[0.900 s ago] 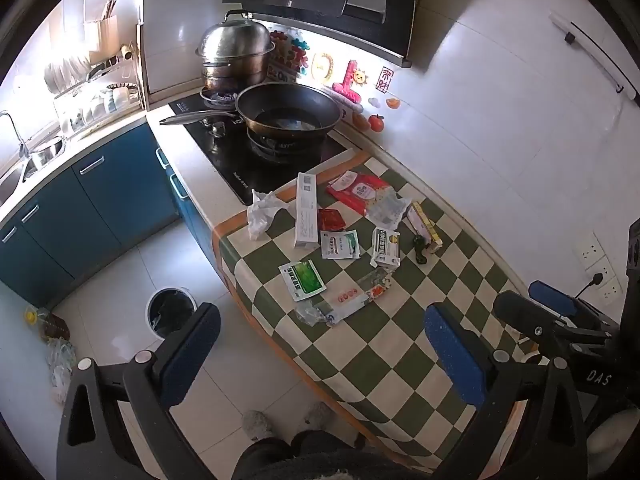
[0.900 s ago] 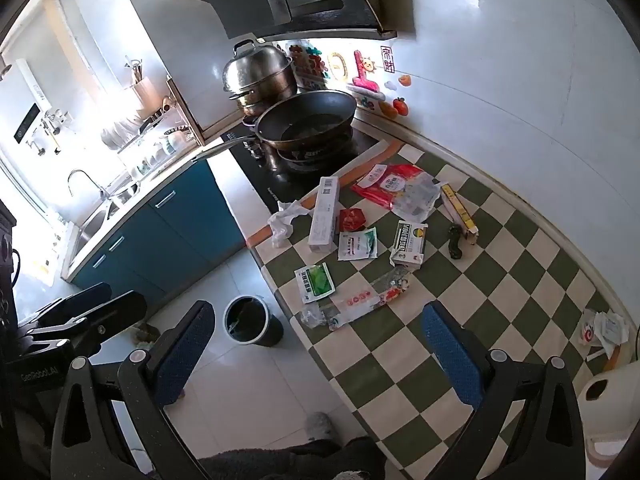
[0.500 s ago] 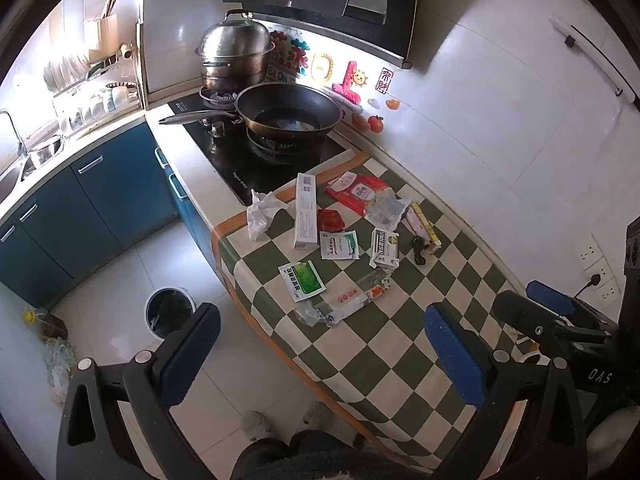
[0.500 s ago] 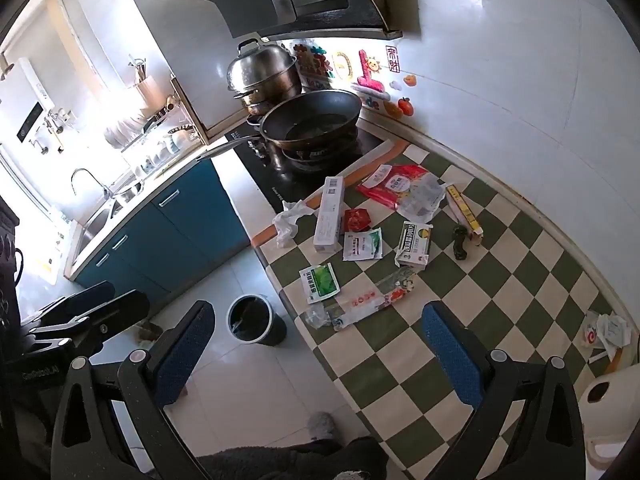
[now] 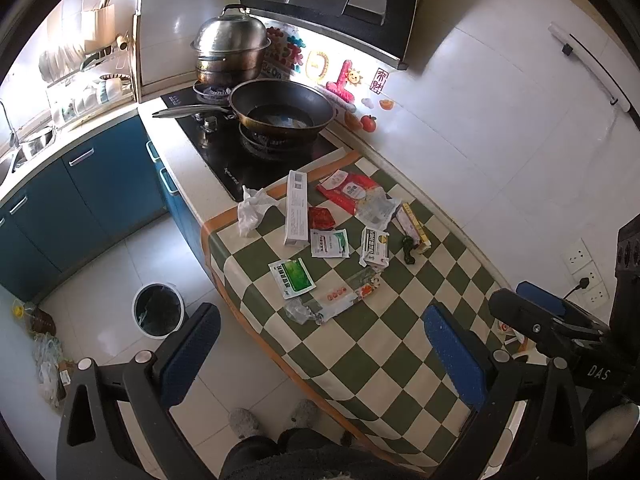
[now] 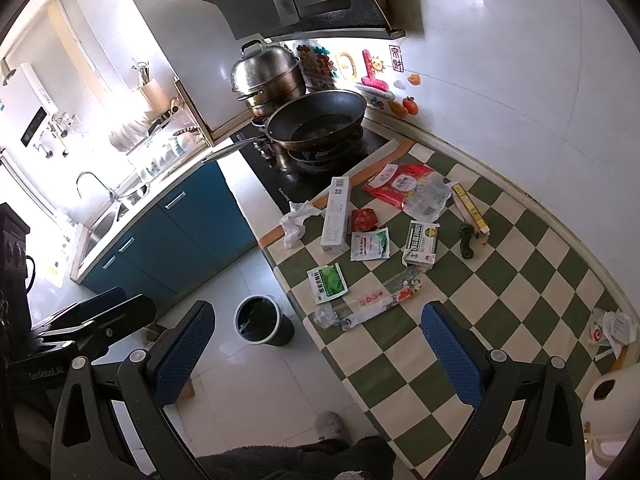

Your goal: Collect trash

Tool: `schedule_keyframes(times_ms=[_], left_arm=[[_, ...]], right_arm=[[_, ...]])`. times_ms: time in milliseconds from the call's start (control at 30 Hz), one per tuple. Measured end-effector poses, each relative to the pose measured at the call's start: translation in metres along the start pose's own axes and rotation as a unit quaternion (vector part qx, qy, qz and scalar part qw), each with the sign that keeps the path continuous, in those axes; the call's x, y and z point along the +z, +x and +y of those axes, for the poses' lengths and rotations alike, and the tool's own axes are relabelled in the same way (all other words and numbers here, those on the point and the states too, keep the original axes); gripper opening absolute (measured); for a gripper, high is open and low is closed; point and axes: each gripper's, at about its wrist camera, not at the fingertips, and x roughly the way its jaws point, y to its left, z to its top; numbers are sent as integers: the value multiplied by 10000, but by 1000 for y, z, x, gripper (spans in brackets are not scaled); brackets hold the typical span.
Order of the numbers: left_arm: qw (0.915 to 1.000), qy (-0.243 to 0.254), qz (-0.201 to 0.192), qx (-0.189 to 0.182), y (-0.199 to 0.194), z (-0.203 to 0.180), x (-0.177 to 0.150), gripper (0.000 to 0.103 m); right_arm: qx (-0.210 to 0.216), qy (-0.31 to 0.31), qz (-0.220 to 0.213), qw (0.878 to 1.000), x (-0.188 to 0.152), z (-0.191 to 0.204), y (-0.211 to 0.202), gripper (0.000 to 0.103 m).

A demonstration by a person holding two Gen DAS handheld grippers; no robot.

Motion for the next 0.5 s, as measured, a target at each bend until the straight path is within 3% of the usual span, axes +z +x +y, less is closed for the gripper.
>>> schedule_keyframes(times_ms=[500], left_arm=[[10000,-19,-25,-29,-1,3,2,103]], right_arm=[[38,-11,35,10000,1,13,2,103]])
